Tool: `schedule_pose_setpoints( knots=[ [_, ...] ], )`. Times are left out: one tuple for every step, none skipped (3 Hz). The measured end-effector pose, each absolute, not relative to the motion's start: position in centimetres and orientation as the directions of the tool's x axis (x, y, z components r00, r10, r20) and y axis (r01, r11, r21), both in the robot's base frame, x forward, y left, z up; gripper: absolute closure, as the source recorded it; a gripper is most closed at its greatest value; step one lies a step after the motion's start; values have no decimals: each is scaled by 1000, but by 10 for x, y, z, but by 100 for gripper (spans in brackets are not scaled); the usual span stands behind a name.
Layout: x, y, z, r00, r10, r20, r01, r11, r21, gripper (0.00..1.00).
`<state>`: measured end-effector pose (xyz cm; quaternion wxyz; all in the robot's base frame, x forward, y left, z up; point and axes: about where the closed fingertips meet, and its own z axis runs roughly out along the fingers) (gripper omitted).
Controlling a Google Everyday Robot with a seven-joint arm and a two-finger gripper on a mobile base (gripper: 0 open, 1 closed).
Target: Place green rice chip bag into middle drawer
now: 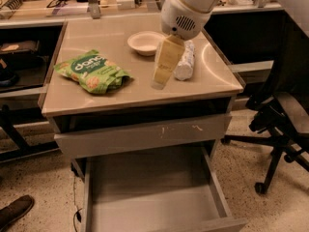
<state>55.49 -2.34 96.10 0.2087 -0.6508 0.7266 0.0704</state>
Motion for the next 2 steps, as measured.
schedule_pose_setpoints(
  knots=[
    [555,-14,965,-41,-904,-425,-979,121,-164,0],
    [563,11,949,-10,-894,-447,-985,85,-148,0]
  ],
)
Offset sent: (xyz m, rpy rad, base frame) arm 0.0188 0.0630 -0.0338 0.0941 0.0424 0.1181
